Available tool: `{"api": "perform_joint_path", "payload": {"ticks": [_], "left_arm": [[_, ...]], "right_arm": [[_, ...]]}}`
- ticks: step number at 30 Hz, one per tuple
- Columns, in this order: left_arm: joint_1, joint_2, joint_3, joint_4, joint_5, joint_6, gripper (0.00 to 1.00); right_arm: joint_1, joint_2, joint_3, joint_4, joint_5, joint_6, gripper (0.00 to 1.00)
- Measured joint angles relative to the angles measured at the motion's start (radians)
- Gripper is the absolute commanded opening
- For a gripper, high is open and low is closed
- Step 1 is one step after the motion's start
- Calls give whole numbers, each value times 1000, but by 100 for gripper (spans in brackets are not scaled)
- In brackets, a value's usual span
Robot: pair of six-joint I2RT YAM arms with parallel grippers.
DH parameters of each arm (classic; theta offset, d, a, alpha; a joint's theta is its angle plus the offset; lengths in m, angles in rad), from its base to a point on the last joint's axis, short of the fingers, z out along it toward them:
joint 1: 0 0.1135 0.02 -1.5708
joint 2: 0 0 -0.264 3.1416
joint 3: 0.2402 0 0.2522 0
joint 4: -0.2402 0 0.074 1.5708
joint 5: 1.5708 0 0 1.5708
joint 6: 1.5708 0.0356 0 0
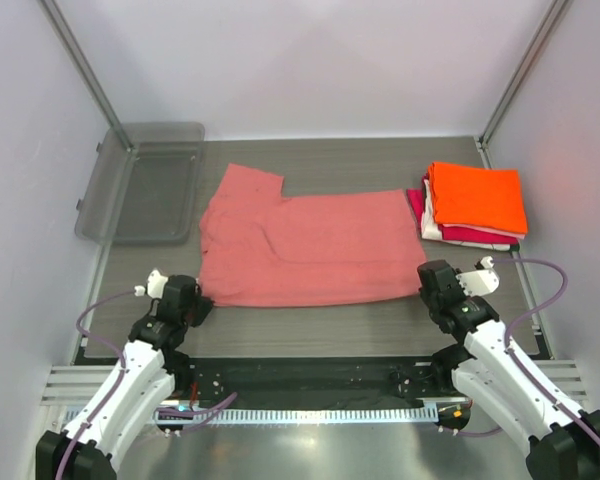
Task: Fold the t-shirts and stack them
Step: Fold the tshirt
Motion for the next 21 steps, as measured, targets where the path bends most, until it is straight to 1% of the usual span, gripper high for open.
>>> {"api": "perform_joint_path", "payload": {"ticks": [1, 2, 4, 7, 9, 13, 15, 17, 19, 20, 21], "left_arm": [[0, 6, 0, 0, 2, -2, 29], [0, 15, 0, -2, 3, 3, 36], [0, 25, 5, -13, 11, 8, 47], [0, 23, 50, -55, 14, 27, 56], [0, 10, 104, -94, 9, 42, 60], [-1, 10, 295, -176, -35, 100, 78], [-1, 26, 373, -184, -53, 142, 78], [-1, 61, 431, -178, -59, 186, 75], [-1, 134, 475, -162, -53, 239, 73], [-1, 173, 486, -153, -45, 261, 71], [-1, 220, 498, -142, -31, 283, 66]], "right_arm": [[0, -2, 0, -6, -2, 1, 47], [0, -3, 0, -11, -4, 3, 55], [-1, -4, 0, -22, -7, -19, 62], [-1, -4, 20, -46, -7, -62, 67], [-1, -3, 56, -55, -1, -103, 68], [-1, 66, 187, -30, 0, -250, 67], [-2, 132, 253, 13, -27, -333, 66], [-3, 198, 304, 72, -79, -404, 62], [-4, 286, 341, 134, -169, -485, 59], [-4, 320, 351, 160, -209, -512, 58], [-4, 355, 357, 190, -255, -540, 55]]}}
